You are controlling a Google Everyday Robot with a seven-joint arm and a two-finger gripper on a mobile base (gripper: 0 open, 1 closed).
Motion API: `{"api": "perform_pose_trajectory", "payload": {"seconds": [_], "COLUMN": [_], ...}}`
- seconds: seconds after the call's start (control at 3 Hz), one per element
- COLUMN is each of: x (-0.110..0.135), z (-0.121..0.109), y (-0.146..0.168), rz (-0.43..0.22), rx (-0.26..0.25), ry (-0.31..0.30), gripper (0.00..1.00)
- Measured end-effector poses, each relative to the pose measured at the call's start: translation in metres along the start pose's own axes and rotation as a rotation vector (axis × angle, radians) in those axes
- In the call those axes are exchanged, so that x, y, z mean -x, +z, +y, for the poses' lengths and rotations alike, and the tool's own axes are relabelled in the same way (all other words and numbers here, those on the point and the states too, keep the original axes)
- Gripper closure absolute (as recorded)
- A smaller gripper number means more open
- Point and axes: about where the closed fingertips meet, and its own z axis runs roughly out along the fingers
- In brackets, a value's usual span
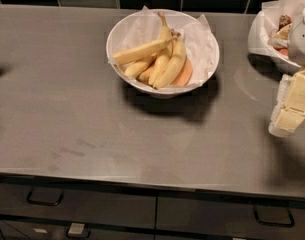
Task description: Pick banana from white bowl
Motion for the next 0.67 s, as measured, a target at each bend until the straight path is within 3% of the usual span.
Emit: {"api": "perform_pose_trajectory", "payload": {"seconds": [0.33,0.67], "x": [0.0001,0.0098], "z": [-0.0001,-0.0093], "y": [0.0,0.0013], "rz": [0.0,-0.051], "rx": [0.0,-0.016], "ry": [0.0,-0.032], "gripper": [0.0,0.0]}}
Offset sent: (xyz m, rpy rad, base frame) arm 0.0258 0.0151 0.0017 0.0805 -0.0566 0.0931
